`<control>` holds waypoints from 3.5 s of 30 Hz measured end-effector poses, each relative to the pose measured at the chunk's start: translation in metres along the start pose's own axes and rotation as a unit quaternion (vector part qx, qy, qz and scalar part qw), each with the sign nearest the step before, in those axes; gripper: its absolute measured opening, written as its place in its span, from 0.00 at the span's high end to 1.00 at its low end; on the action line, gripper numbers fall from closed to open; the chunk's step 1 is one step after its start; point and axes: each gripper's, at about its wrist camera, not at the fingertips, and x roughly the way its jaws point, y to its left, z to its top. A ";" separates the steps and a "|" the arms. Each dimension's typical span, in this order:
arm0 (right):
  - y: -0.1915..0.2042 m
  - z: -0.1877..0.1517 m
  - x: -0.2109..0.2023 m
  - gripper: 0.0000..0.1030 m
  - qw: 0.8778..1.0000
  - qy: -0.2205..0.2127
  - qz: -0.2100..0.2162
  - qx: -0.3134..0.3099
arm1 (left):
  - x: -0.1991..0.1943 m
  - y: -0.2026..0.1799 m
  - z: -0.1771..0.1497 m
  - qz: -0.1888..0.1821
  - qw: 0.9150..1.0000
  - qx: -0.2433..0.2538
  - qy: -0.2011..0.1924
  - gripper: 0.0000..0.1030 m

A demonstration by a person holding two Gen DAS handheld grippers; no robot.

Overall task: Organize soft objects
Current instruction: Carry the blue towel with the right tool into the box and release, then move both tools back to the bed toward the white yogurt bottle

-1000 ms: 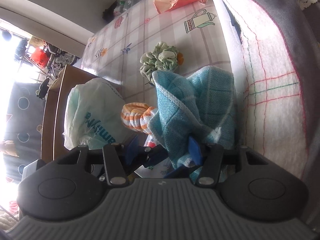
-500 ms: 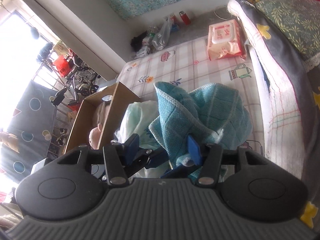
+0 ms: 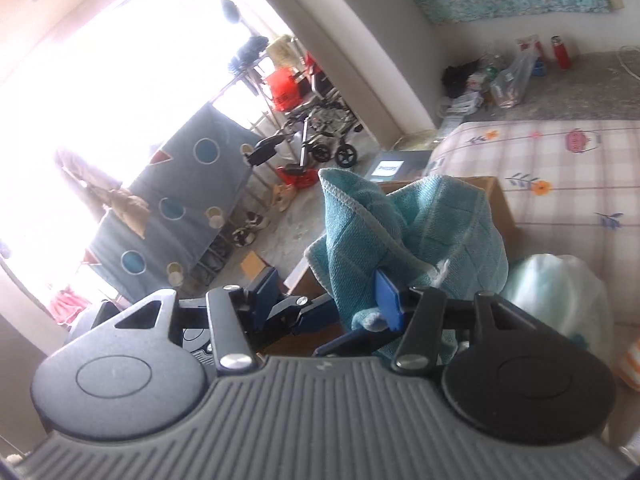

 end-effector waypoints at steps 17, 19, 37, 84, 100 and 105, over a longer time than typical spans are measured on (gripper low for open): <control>-0.002 -0.008 0.293 0.51 0.973 0.159 0.095 0.138 | 0.032 0.120 -0.061 0.165 0.966 0.045 0.194 0.82; -0.012 -0.012 0.303 0.51 0.969 0.168 0.096 0.152 | 0.029 0.113 -0.066 0.177 0.961 0.073 0.200 0.83; -0.025 -0.008 0.238 0.46 0.986 0.103 0.055 0.118 | 0.096 0.109 -0.111 0.178 0.901 0.205 0.337 0.75; -0.064 -0.104 -0.073 0.23 0.977 -0.109 -0.179 0.033 | 0.020 0.123 -0.065 0.221 0.935 0.165 0.222 0.19; -0.095 -0.159 -0.149 0.22 0.955 -0.152 -0.237 0.092 | -0.037 -0.029 -0.025 0.017 0.996 0.077 0.038 0.18; -0.104 -0.170 -0.162 0.22 0.950 -0.154 -0.248 0.108 | -0.009 -0.083 -0.043 -0.081 0.994 0.055 0.038 0.18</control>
